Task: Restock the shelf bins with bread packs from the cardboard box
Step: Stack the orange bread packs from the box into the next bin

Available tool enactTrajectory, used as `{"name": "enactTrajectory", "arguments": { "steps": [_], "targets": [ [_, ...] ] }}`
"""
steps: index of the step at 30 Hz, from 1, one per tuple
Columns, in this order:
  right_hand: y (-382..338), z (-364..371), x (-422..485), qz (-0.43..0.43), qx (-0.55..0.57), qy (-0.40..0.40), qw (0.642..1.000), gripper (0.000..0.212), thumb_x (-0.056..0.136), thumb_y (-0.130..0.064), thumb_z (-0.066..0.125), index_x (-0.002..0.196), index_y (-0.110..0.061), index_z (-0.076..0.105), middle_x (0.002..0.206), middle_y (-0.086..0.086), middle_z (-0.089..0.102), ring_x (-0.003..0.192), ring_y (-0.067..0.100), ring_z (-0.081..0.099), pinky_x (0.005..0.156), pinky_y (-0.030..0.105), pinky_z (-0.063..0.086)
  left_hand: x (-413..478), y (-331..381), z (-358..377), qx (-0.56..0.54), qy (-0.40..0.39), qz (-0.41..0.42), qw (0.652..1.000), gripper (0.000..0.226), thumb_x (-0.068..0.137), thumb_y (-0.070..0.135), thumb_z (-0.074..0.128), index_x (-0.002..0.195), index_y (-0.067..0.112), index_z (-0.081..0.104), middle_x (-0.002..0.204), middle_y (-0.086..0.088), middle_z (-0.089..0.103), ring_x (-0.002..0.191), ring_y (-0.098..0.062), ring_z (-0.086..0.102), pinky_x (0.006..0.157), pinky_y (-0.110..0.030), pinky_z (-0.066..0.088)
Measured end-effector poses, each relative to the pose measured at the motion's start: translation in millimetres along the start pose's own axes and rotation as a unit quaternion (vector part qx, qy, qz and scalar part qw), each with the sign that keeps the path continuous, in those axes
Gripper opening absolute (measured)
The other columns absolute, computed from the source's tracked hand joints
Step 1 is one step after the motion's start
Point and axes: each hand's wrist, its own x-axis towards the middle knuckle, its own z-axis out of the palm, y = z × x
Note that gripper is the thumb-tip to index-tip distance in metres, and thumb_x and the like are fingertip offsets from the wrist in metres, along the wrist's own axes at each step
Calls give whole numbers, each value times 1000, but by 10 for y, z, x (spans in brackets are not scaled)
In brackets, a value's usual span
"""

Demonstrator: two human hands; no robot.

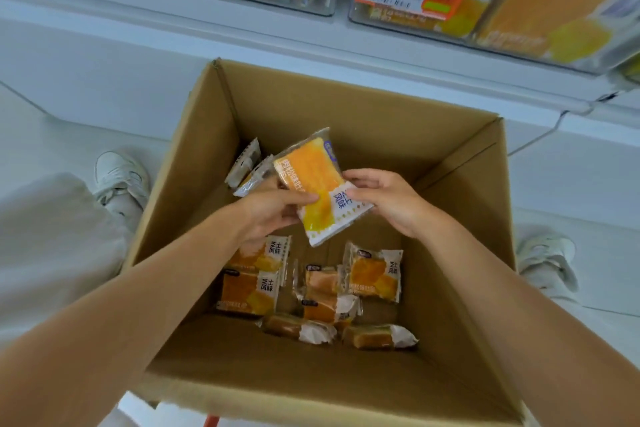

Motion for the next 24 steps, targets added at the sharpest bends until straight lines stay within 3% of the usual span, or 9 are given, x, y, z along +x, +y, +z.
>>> {"name": "enactTrajectory", "arguments": {
  "steps": [4,6,10,12,14,17,20,22,24],
  "targets": [
    [-13,-188,-4,-14,-89,-29,996,35,91,-3,62,123,-15,64,109,3,73,99,13,70,79,27,55,-55,4,-235,-49,-143,-58,987,85,64,47,84,136,17,52,135,-14,60,127,-32,55,104,-50,45],
    [63,-211,35,3,-116,-53,992,38,91,-6,63,127,-17,62,110,0,72,101,11,68,83,27,54,-51,12,-277,-36,-161,-93,982,83,68,46,82,138,16,50,131,-16,62,123,-33,59,94,-50,53],
    [562,-186,227,64,-45,13,997,43,96,-9,54,135,-25,53,131,1,60,120,16,57,99,31,46,135,-128,-241,69,15,-106,992,48,87,5,66,133,9,52,107,-14,72,89,-24,73,67,-34,62],
    [953,-196,343,119,-151,9,981,57,93,-1,53,144,-24,41,143,2,48,129,20,48,99,31,43,238,-240,-324,56,98,-83,990,44,91,2,63,132,13,51,117,-13,68,96,-24,70,74,-37,60],
    [1329,-145,427,186,-280,-42,941,65,91,-1,58,148,-21,35,148,5,42,132,26,44,97,31,43,287,-344,-438,37,138,-70,987,44,91,4,63,131,18,51,122,-11,66,104,-25,66,85,-42,56],
    [1641,-73,518,182,-419,-24,889,29,90,-10,59,118,-17,61,117,10,63,112,29,59,88,34,48,294,-430,-499,35,139,-66,988,44,91,8,64,131,22,51,120,-8,66,108,-26,65,90,-48,55],
    [1453,2,521,132,-386,-25,913,10,91,-11,59,94,-10,69,94,11,68,94,28,64,80,37,50,292,-430,-482,63,160,-28,985,38,92,12,64,126,21,53,122,-8,66,104,-23,66,87,-45,56],
    [1139,52,484,71,-359,-17,931,12,90,-10,62,97,-4,70,95,18,69,92,32,65,79,42,52,277,-384,-449,89,183,6,979,32,92,20,65,122,25,53,122,-7,65,104,-22,66,89,-45,56],
    [728,123,445,-9,-334,-21,942,9,88,-10,67,91,-3,70,88,18,66,82,28,64,70,35,47,225,-300,-368,136,162,35,977,39,89,36,67,123,25,53,119,-3,66,104,-20,66,94,-46,54]
  ]
}}
